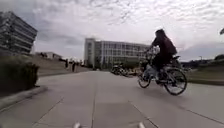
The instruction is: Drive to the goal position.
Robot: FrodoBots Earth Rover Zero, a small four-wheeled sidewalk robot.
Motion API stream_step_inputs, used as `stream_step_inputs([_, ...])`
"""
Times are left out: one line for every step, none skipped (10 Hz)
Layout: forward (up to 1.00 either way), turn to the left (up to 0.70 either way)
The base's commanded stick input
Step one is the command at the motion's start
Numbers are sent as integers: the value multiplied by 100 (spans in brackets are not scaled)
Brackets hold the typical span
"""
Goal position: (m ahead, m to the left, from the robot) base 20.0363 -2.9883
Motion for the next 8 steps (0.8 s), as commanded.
stream_step_inputs([70, 14])
stream_step_inputs([70, 10])
stream_step_inputs([70, 0])
stream_step_inputs([70, 0])
stream_step_inputs([70, 0])
stream_step_inputs([70, 0])
stream_step_inputs([70, 0])
stream_step_inputs([70, 0])
